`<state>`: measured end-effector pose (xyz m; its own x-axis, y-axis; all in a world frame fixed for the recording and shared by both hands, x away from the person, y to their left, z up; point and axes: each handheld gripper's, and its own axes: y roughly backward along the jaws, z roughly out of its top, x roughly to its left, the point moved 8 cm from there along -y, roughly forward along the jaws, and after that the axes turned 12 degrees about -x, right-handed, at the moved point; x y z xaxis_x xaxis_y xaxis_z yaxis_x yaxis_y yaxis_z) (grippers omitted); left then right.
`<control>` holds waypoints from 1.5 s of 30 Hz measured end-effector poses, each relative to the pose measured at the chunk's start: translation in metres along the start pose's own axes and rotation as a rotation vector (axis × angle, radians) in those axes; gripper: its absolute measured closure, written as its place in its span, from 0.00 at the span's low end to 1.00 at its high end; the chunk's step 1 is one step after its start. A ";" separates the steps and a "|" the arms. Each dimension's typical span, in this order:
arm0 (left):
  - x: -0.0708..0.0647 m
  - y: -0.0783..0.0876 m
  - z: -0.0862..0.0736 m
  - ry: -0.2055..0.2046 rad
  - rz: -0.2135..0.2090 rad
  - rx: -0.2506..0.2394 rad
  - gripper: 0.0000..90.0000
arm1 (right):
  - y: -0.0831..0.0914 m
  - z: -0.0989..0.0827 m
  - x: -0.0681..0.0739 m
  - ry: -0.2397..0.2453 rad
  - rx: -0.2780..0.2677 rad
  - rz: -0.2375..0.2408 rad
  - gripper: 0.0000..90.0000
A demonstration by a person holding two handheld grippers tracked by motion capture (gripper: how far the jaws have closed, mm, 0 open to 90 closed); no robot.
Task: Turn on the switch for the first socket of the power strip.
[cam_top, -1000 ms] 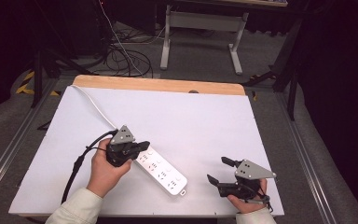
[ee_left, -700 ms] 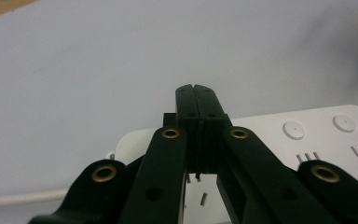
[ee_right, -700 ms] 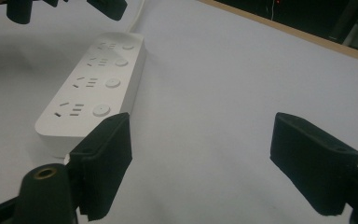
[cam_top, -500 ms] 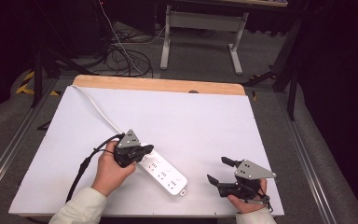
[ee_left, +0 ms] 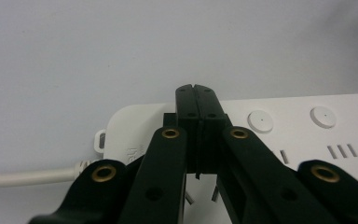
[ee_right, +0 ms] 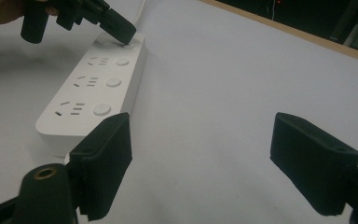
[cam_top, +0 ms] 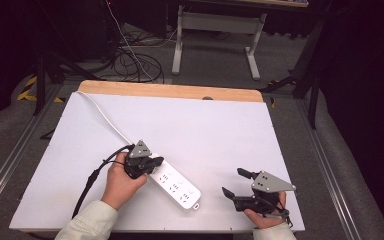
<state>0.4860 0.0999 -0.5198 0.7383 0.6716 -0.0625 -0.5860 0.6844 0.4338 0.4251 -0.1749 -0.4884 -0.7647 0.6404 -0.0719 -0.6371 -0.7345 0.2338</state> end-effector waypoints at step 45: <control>0.000 -0.003 -0.005 -0.002 0.041 -0.015 1.00 | -0.001 -0.001 0.002 0.006 0.009 0.002 0.23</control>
<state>0.4857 0.0994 -0.5255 0.7140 0.6988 -0.0434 -0.6207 0.6604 0.4226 0.4243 -0.1728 -0.4898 -0.7663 0.6378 -0.0771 -0.6349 -0.7335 0.2428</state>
